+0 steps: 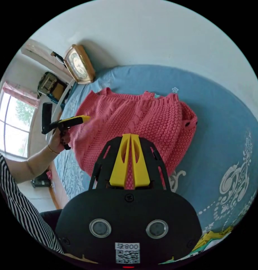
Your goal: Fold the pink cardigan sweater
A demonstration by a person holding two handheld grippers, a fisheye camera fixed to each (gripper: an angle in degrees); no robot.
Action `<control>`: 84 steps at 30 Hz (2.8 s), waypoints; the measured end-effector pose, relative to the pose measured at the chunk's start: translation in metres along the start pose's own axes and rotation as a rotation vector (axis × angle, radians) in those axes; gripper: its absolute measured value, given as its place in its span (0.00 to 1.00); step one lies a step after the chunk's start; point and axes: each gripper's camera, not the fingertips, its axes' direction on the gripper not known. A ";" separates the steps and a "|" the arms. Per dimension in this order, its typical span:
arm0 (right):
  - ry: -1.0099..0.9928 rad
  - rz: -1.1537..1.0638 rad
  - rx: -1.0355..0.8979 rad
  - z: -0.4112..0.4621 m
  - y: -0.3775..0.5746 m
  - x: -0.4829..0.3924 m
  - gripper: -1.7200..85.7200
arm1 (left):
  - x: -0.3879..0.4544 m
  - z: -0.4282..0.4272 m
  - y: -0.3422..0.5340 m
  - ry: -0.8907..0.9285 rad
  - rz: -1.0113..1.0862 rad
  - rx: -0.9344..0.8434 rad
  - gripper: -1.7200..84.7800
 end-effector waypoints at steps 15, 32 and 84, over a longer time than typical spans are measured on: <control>-0.006 0.069 -0.070 0.049 0.065 -0.061 0.03 | -0.016 -0.047 0.139 -0.030 -0.019 0.104 0.08; -0.124 -0.291 -0.156 0.172 -0.146 -0.259 0.15 | -0.111 -0.078 0.298 0.067 -0.559 0.260 0.19; -0.538 0.182 0.148 0.030 0.006 0.111 0.10 | 0.401 0.174 0.324 -0.233 0.489 0.060 0.11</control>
